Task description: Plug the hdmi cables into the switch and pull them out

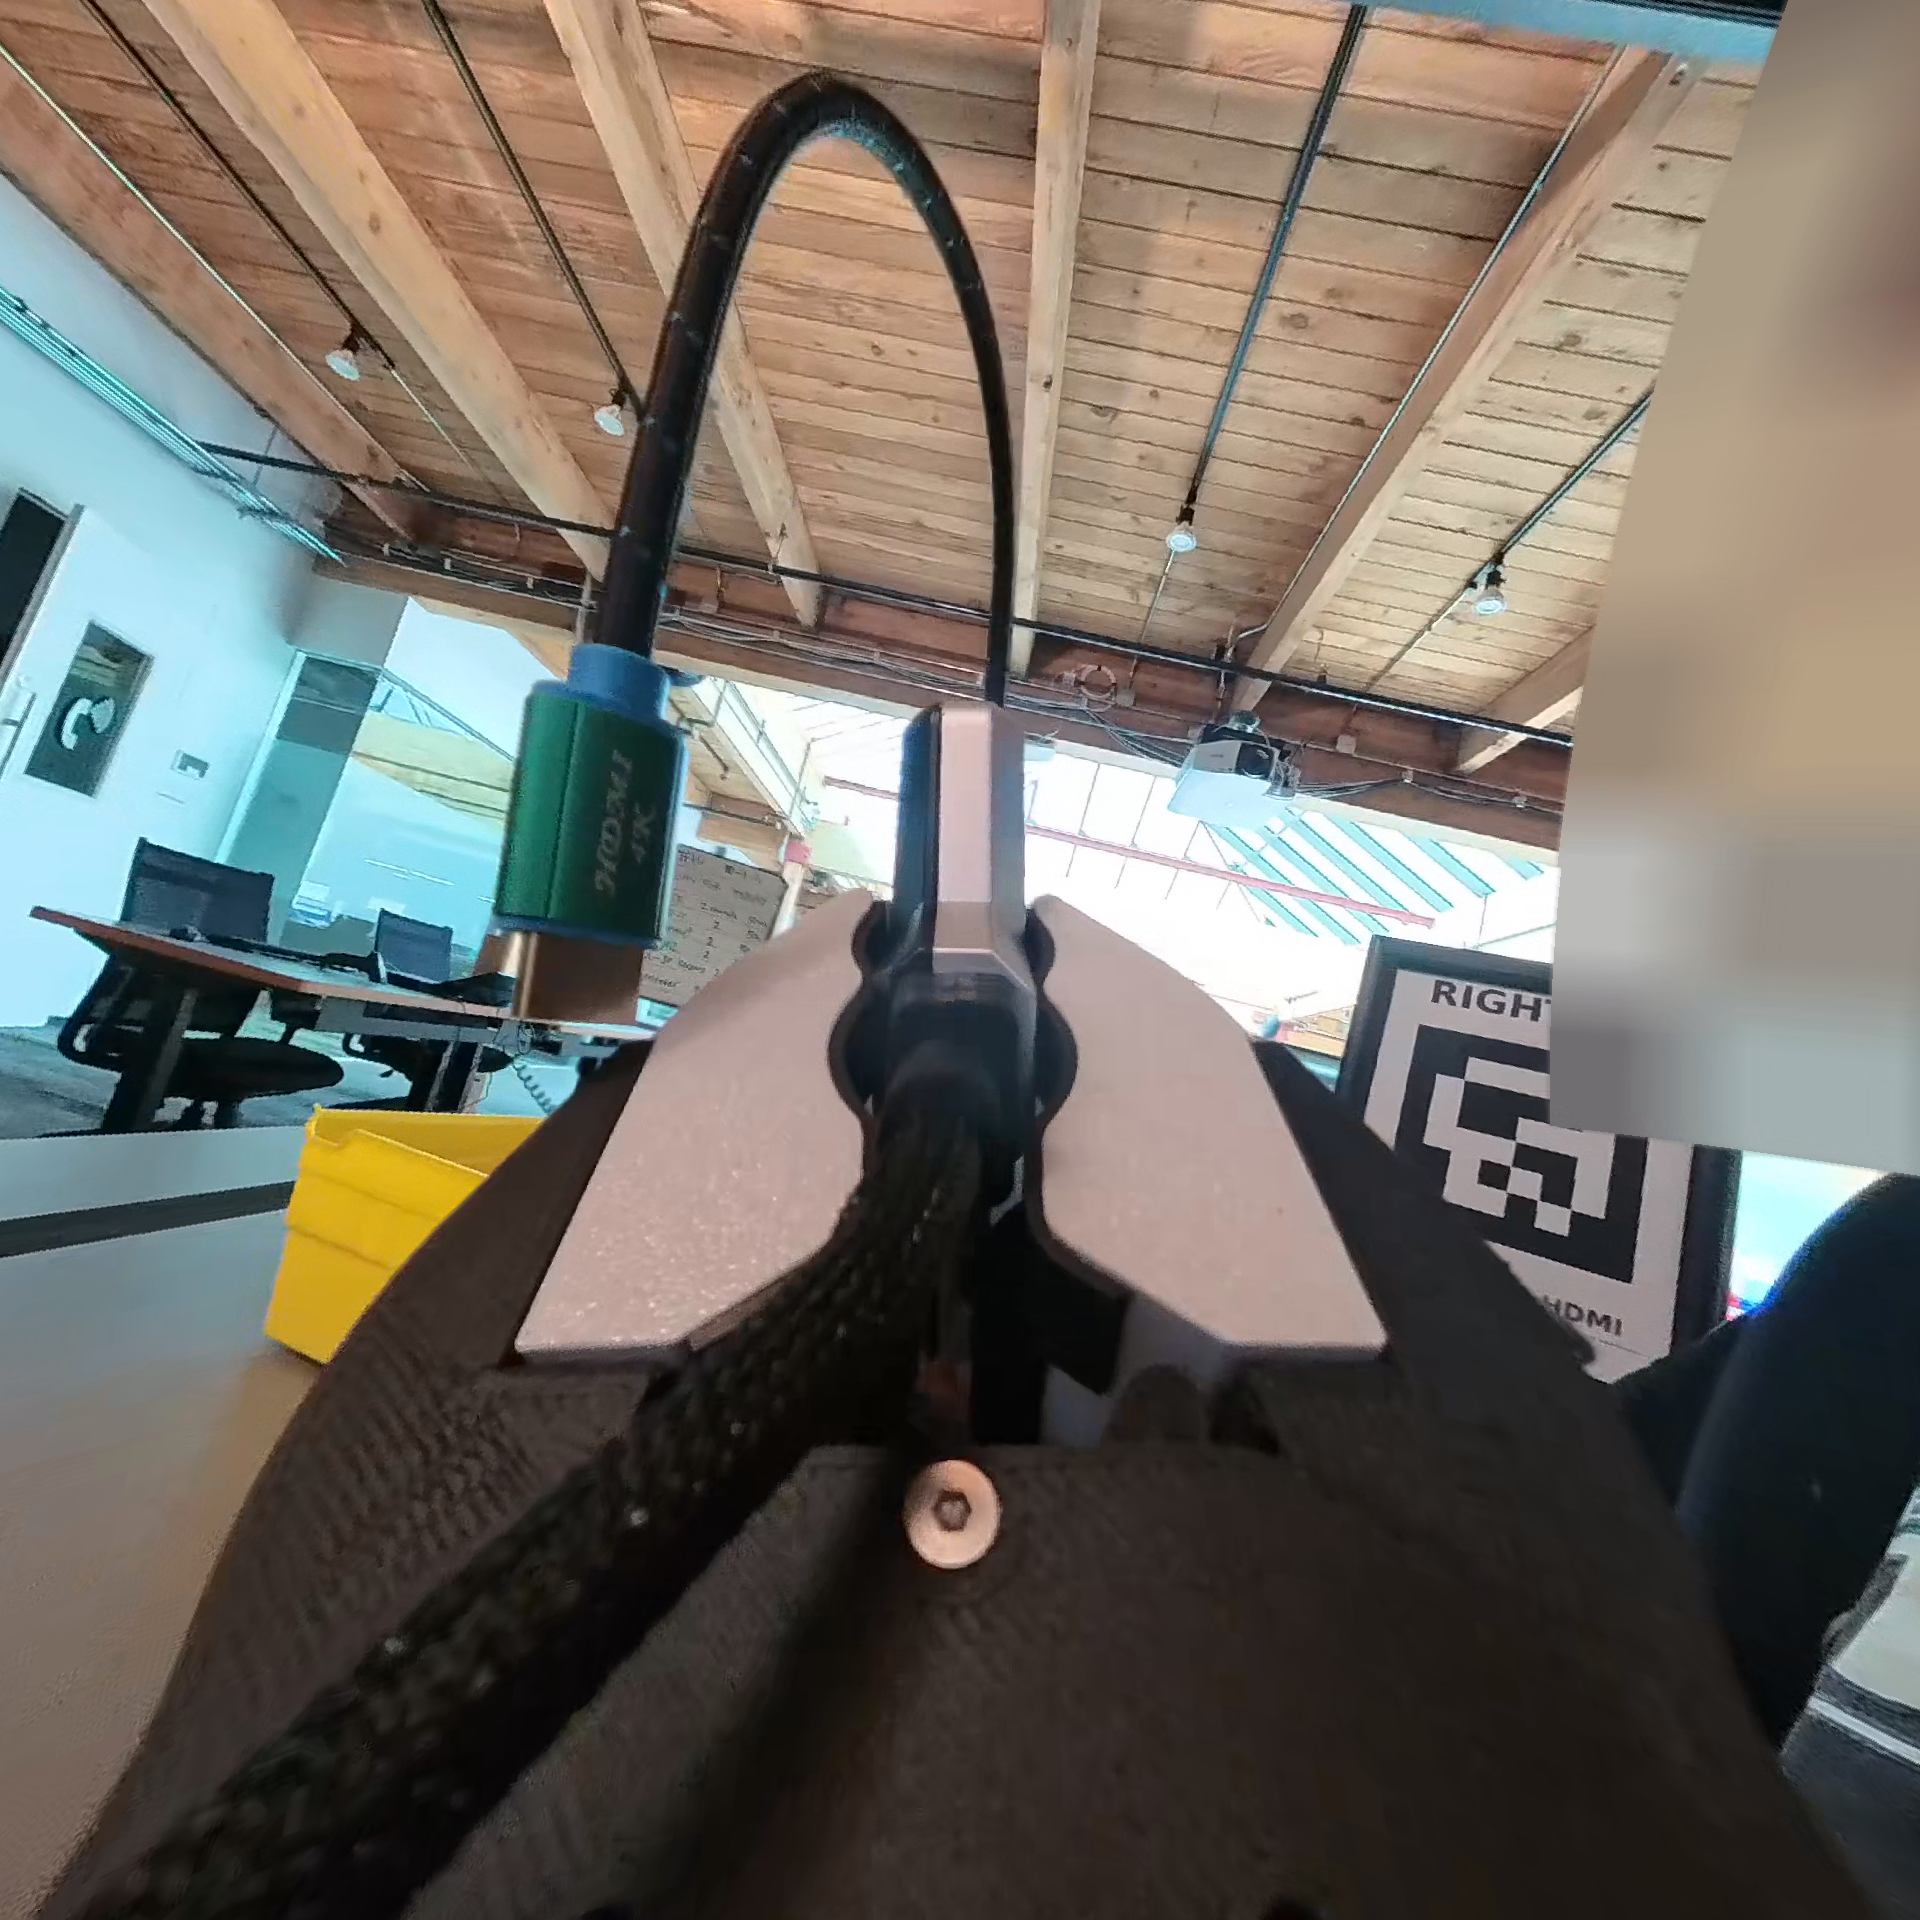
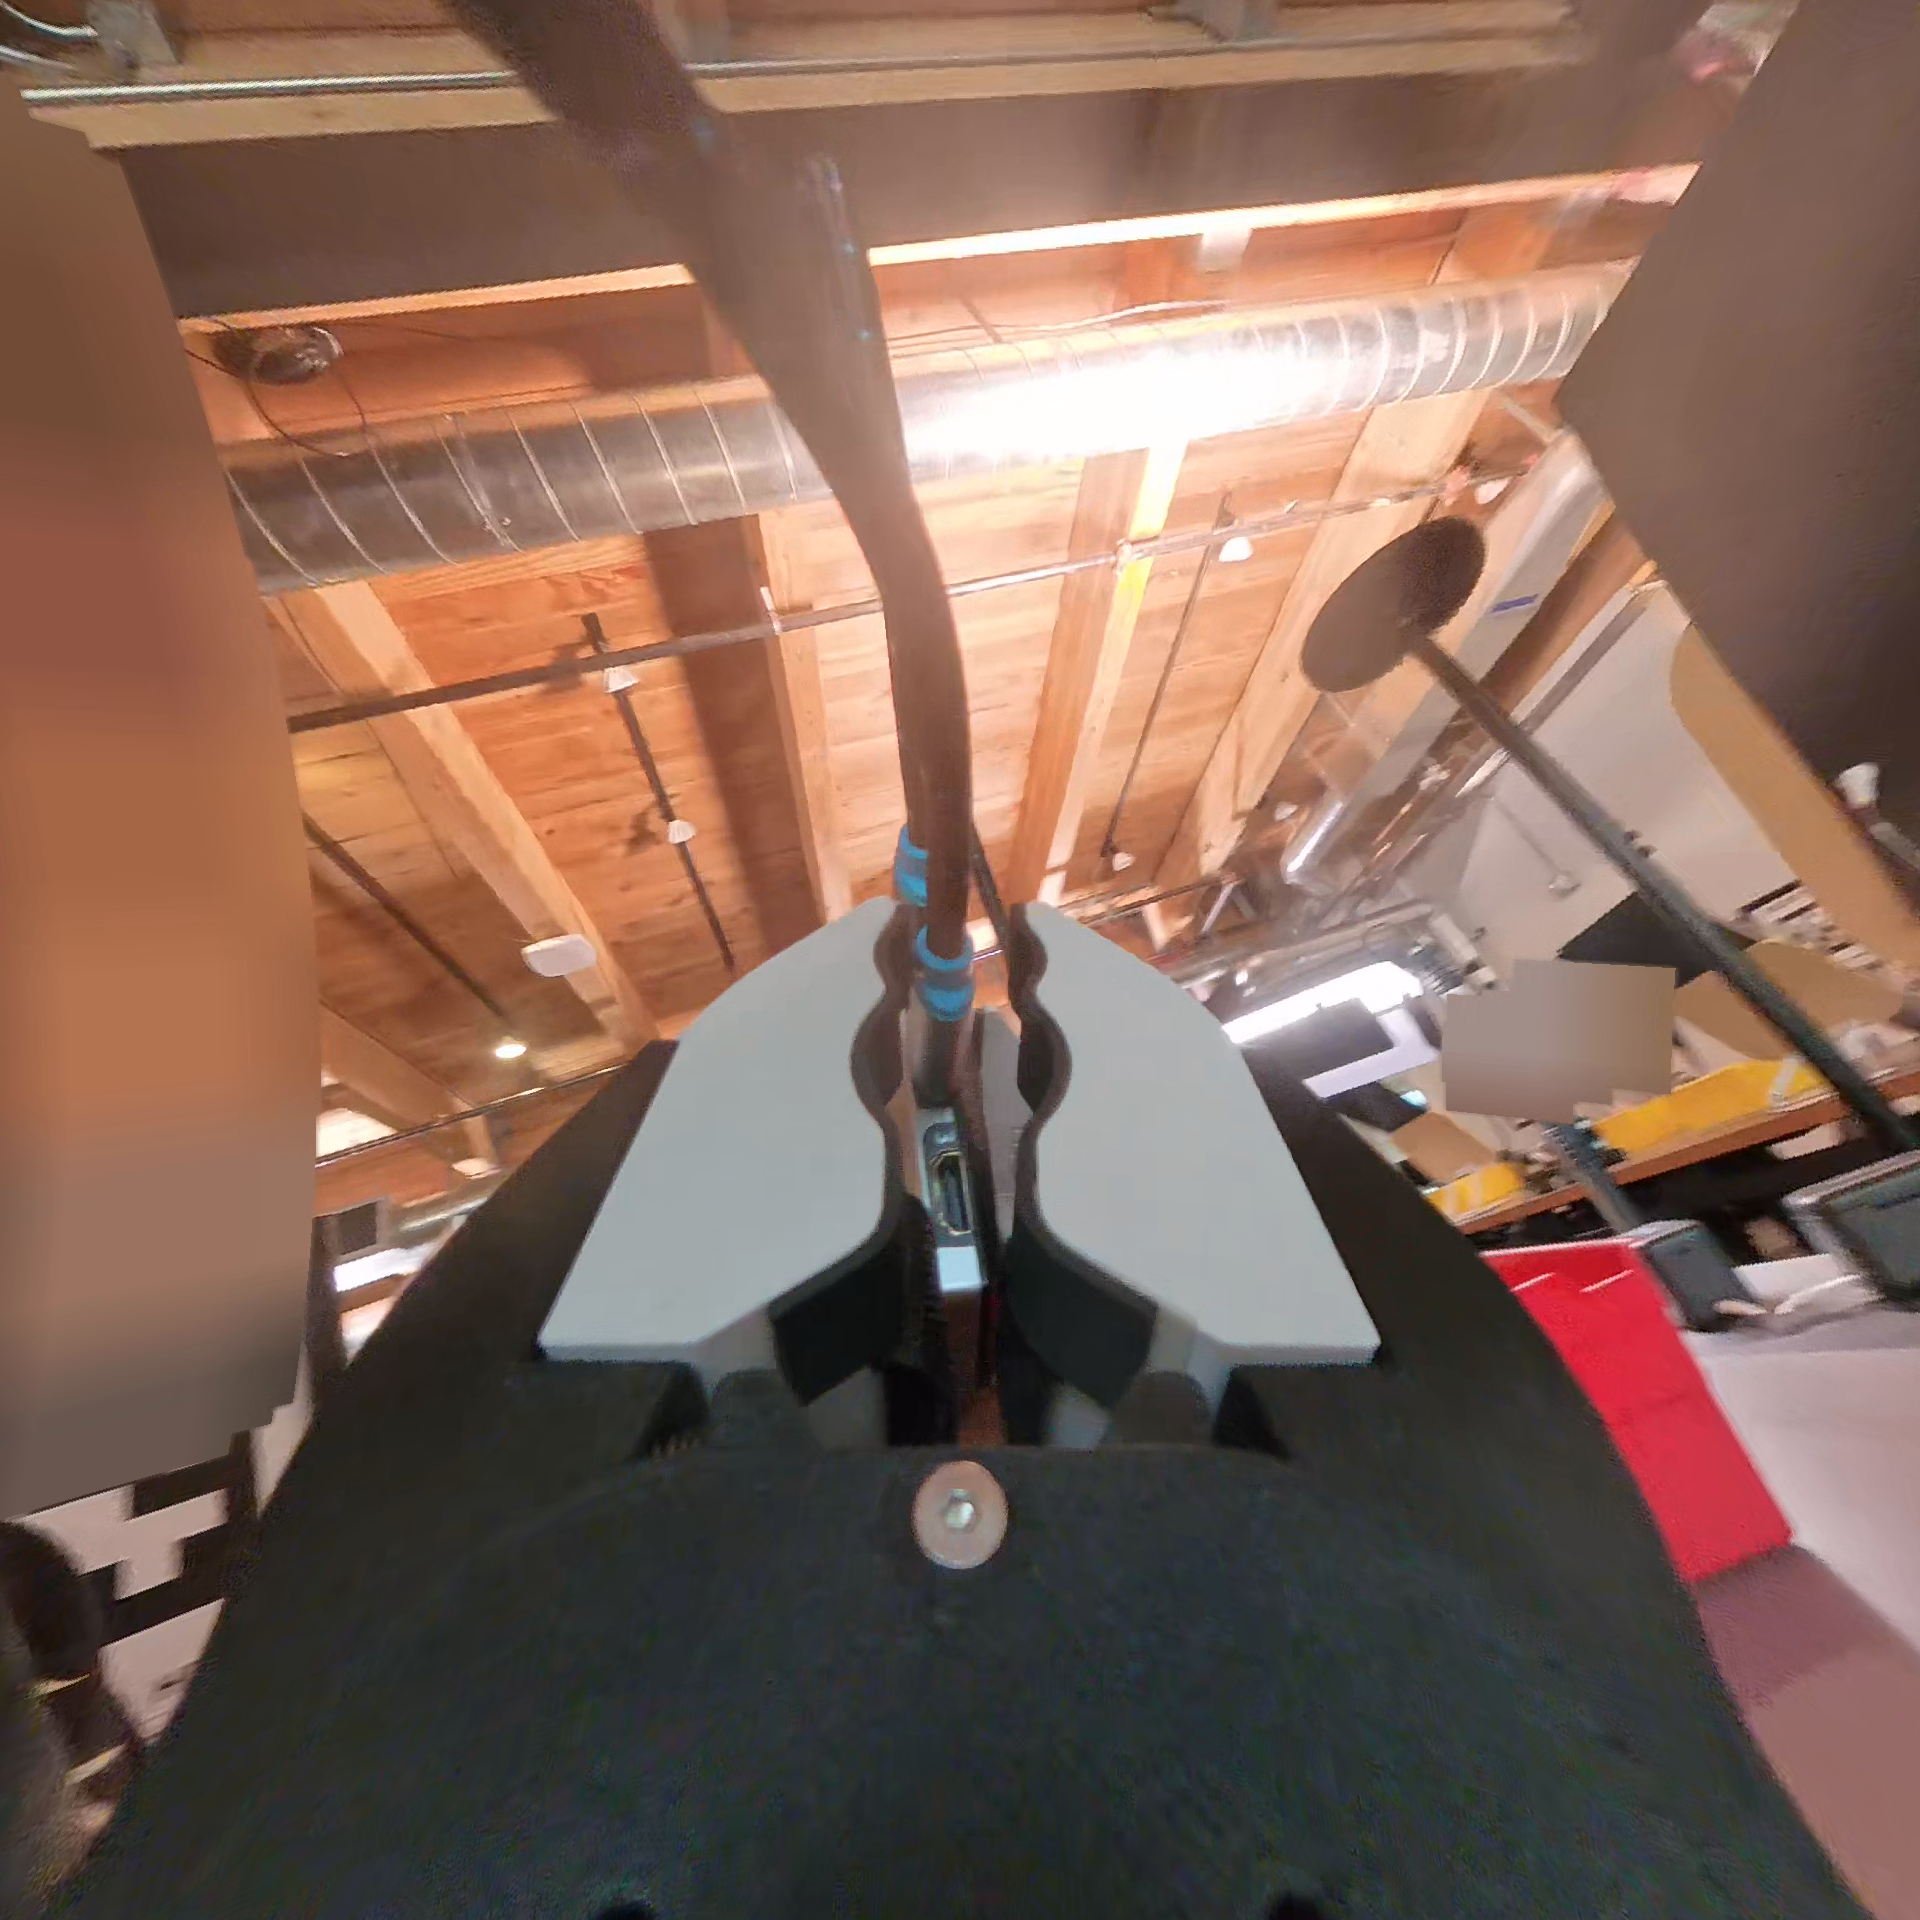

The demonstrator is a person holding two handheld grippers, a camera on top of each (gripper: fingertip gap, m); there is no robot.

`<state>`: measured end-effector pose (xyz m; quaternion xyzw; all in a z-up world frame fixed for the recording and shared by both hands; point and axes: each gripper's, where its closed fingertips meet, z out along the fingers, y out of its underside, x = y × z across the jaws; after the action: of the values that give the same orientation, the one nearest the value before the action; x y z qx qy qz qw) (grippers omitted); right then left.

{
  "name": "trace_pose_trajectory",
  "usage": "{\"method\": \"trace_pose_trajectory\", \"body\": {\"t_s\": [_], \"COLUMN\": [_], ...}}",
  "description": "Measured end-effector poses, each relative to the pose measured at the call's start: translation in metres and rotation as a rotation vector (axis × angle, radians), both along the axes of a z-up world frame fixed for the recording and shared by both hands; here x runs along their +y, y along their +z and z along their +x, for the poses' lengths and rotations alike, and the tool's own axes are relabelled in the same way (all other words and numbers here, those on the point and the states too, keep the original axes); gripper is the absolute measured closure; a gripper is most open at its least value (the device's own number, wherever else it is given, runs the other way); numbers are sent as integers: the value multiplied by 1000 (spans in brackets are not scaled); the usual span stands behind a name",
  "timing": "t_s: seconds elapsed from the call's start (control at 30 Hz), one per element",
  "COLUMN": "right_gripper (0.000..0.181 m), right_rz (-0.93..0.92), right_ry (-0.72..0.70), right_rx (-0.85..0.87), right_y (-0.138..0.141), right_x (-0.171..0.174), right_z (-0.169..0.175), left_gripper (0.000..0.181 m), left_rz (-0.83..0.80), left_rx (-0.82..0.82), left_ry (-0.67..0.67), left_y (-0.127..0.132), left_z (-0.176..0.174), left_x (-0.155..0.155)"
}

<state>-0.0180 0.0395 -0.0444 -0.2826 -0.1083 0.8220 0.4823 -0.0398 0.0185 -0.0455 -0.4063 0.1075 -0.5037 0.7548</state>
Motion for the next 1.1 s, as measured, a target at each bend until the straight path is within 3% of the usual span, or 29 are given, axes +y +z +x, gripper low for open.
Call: {"method": "trace_pose_trajectory", "body": {"t_s": [0.13, 0.33, 0.4, 0.47, 0.63, 1.1], "right_gripper": [169, 170, 170, 169, 163, 170], "right_rz": [-3, 43, 36, 32, 69, 0], "right_ry": [166, 148, 174, 183, 186, 171], "right_rx": [-3, -28, -36, -58, -135, -41], "right_y": [-1, -1, -2, -4, -12, -15], "right_x": [-10, -15, -16, -17, -28, -14], "right_z": [-8, -8, -11, -14, -27, -15], "left_gripper": [159, 154, 153, 155, 156, 157], "left_rz": [10, 14, 12, 26, -14, -63], "left_rx": [-19, 1, 7, -30, -100, 14], "left_ry": [0, -99, -70, -34, -113, 15], "left_y": [1, 1, 1, 4, 3, -12], "left_z": [-2, 8, 8, 0, -2, 12], "left_x": [-1, -7, -6, -7, -5, 6]}}
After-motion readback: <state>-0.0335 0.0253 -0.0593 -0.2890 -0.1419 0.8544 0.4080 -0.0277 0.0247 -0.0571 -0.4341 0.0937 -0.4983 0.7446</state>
